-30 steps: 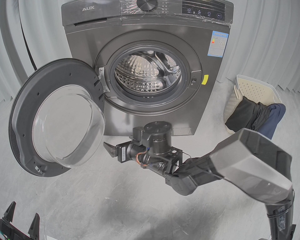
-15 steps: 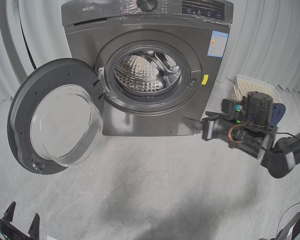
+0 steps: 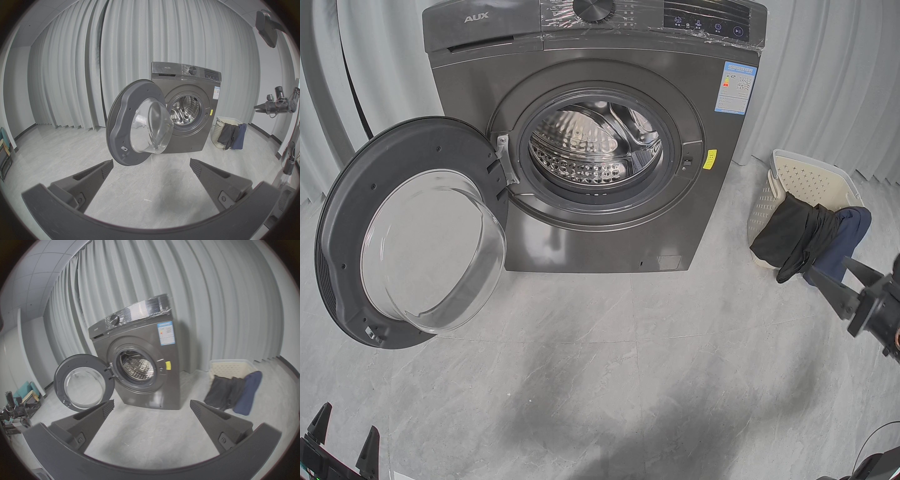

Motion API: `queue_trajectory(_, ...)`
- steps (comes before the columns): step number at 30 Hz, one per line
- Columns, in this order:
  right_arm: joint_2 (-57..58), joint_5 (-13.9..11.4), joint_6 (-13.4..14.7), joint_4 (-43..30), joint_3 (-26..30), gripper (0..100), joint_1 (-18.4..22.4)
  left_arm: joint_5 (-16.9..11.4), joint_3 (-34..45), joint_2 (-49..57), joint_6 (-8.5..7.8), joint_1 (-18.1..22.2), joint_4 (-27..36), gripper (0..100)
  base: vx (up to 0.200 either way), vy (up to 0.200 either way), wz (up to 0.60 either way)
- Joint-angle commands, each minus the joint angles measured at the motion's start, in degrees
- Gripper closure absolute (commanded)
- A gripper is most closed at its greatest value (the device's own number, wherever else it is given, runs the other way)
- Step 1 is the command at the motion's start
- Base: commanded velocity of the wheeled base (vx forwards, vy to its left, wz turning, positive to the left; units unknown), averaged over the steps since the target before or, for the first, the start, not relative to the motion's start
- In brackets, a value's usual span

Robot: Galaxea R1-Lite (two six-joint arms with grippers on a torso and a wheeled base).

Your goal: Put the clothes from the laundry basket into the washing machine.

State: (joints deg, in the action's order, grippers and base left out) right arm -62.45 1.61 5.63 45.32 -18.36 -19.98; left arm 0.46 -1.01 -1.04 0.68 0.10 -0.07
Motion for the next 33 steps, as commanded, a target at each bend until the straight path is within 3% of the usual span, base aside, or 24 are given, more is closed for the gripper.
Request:
queue_trajectory(1,17.63,-0.2,-0.36,-0.24,12.03,0,7.94,-0.02,1.01,0.95,0.28,-0.01,-0.01,0,0.0,0.0,0.0)
queue_trajectory(7,27.12,-0.38,-0.36,-0.76,18.36,0,10.05,0.06,1.01,0.95,0.02,-0.01,-0.01,0,0.0,0.0,0.0)
queue_trajectory(11,32.57,-0.47,-0.01,-6.74,18.36,0,10.4,-0.02,1.01,0.95,0.11,-0.01,-0.01,0,0.0,0.0,0.0)
queue_trajectory(12,36.7,-0.55,-0.09,-12.1,18.36,0,10.4,-0.02,1.01,0.95,0.11,-0.01,-0.01,0,0.0,0.0,0.0)
queue_trajectory(21,56.56,-0.64,-0.62,-36.62,18.36,0,12.6,0.06,1.01,0.95,-0.07,-0.01,-0.01,0,0.0,0.0,0.0)
queue_trajectory(24,57.18,-0.73,-0.01,-39.61,18.36,0,12.77,0.06,1.01,0.95,-0.07,-0.01,-0.01,0,0.0,0.0,0.0)
queue_trajectory(25,57.18,-0.73,0.08,-39.7,18.36,0,12.77,0.06,1.01,0.95,-0.07,-0.01,-0.01,100,0.0,0.0,0.0)
queue_trajectory(31,57.18,0.15,0.34,-41.11,18.36,0,12.86,0.15,1.01,0.95,-0.07,-0.01,-0.01,100,0.0,0.0,0.0)
queue_trajectory(33,57.18,2.87,0.17,-41.19,18.36,0,12.95,0.15,1.01,1.04,-0.24,0.08,0.07,100,0.0,0.0,0.0)
